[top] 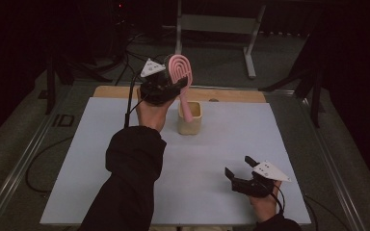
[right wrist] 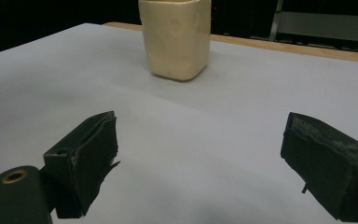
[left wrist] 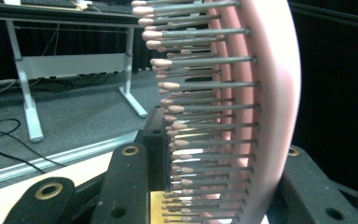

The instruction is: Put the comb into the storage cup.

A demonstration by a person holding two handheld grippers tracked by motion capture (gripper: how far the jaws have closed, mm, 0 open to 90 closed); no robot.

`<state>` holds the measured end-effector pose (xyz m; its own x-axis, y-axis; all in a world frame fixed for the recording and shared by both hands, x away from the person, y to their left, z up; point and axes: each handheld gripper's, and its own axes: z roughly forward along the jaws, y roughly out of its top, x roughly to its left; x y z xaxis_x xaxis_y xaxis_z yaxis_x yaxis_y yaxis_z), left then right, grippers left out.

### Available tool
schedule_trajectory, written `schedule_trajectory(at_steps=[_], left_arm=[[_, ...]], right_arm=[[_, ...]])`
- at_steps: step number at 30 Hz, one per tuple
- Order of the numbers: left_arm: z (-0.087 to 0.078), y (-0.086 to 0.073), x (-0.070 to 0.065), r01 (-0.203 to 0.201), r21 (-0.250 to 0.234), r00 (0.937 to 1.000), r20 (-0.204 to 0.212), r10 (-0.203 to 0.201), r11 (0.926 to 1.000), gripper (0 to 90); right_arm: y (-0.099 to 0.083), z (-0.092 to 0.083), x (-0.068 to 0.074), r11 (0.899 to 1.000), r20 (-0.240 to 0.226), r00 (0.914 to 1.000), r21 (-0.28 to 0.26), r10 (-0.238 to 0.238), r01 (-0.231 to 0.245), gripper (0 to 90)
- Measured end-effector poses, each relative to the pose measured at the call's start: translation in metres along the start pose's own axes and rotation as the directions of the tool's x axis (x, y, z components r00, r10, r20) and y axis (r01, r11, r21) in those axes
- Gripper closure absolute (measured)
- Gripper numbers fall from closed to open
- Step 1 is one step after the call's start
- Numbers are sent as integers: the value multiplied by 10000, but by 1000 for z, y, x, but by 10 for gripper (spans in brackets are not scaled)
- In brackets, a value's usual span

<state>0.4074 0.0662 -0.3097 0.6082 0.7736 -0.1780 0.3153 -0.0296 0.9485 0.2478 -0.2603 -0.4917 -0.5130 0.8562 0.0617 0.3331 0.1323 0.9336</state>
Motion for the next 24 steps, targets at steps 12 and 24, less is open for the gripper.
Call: schedule_trajectory(at_steps=[12, 24], left_arm=[[7, 3, 6, -44, 9, 9993, -365, 44, 10000, 645], [22, 10, 3, -338, 35, 9977, -592, 339, 9994, 645]], right_arm=[[-1, 0, -1, 10000, 26, 10000, -14, 81, -81, 105], [0, -2, -2, 9998, 29, 9999, -122, 150, -150, 105]])
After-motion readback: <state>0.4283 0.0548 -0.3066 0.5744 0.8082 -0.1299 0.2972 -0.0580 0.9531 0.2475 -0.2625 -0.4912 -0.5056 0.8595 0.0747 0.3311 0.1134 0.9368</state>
